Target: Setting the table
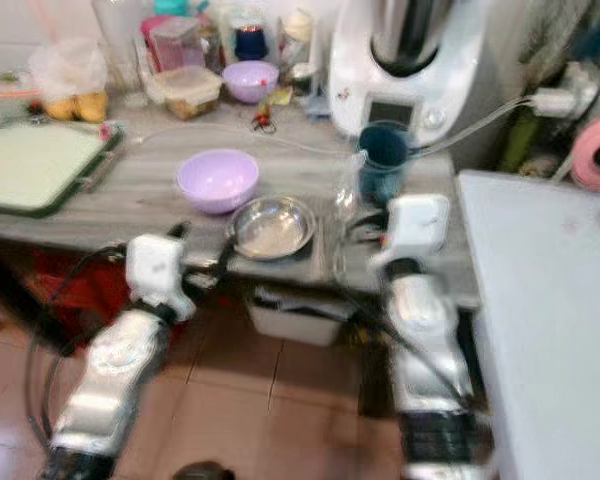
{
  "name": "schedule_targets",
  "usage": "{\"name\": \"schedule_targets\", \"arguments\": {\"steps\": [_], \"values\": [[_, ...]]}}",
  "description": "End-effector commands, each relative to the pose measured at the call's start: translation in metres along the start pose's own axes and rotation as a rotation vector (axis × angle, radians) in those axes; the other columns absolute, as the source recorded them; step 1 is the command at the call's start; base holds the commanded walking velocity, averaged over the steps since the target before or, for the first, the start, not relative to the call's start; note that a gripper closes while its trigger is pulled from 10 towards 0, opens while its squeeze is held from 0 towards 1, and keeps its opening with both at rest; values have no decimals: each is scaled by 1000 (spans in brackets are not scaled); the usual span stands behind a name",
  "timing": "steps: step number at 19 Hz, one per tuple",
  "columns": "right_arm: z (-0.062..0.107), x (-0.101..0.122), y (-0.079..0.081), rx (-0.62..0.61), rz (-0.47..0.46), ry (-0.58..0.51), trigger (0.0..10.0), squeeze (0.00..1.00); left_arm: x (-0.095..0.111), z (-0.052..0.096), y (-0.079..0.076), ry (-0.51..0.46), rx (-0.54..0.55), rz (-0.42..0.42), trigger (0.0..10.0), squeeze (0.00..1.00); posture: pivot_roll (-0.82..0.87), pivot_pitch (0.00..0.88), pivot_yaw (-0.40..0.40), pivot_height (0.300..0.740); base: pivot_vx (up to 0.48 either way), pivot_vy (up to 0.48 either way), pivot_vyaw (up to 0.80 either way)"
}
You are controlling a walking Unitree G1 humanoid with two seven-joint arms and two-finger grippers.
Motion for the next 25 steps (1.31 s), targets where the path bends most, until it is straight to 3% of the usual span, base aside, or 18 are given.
{"name": "schedule_targets", "arguments": {"steps": [1,5,13,15,19,25], "values": [[-3,5,-14,-32,15,-12,10000,0,9,-3,-1,-26,4,-3,10000,0,8,20,21,740,480,0,0],[-11,15,-11,14,58,-45,10000,0,14,4,18,-33,107,-20,10000,0,22,63,20,740,475,0,200],[-28,11,-3,107,21,-7,10000,0,11,33,45,4,222,-64,10000,0,63,114,21,740,0,0,555],[-31,13,0,141,17,-14,10000,0,12,36,46,6,233,-66,10000,0,71,126,19,740,0,0,0],[-31,5,22,310,15,32,10000,0,9,43,48,30,252,-70,10000,0,74,157,12,740,0,0,0],[-44,-4,27,391,28,65,10000,0,7,49,43,55,250,-57,10000,0,77,188,4,740,0,0,0]]}}
Point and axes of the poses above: a point about 5 cm out from each wrist's last joint towards the gripper, its own z axis pointing back from the gripper into the wrist, its own x axis along the axis of the wrist's last joint, y = z × x, the point moved 5 cm from there along -z, pointing out of the wrist towards the gripper, and after that the axes turned 2 degrees about z, right-handed, at the moved point
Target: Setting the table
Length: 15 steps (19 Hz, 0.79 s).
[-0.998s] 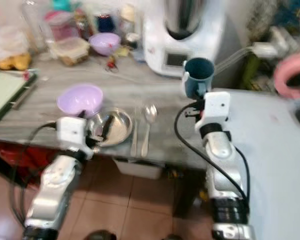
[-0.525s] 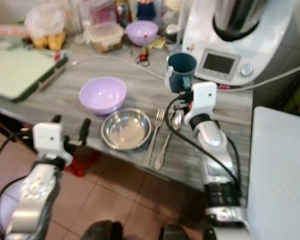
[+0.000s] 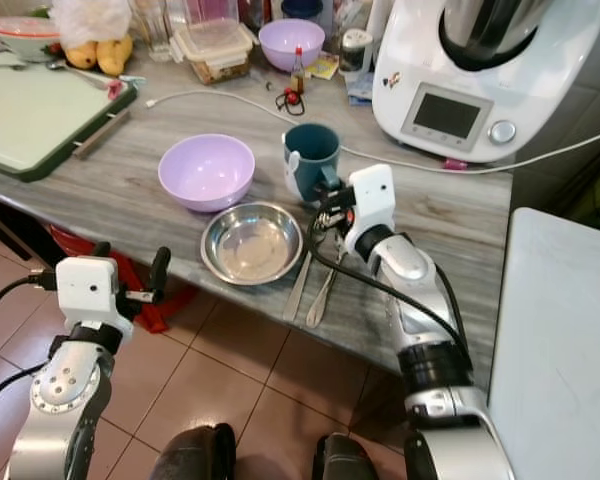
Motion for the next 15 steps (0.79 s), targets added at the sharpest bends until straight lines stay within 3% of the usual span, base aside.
{"name": "schedule_targets", "arguments": {"steps": [1,4,5,6,11,15], "values": [[-6,8,4,35,20,-29,10000,0,1,2,0,5,6,-3,10000,0,80,191,4,740,0,0,0],[-11,6,8,64,39,-24,10000,0,1,3,1,9,7,-4,10000,0,84,197,2,740,0,0,0],[-11,5,8,64,35,-21,10000,310,1,4,1,10,7,-5,10000,0,86,198,1,740,0,0,0],[-11,2,6,55,34,-5,10000,1000,1,4,1,12,7,-5,10000,0,88,199,-1,740,0,0,0],[2,-7,-1,15,48,11,10000,1000,-1,3,-1,21,8,-2,10000,0,77,185,-2,740,0,0,0],[19,13,-6,-35,80,-61,10000,1000,-2,-3,-1,21,10,3,10000,0,59,157,-2,740,0,0,0]]}}
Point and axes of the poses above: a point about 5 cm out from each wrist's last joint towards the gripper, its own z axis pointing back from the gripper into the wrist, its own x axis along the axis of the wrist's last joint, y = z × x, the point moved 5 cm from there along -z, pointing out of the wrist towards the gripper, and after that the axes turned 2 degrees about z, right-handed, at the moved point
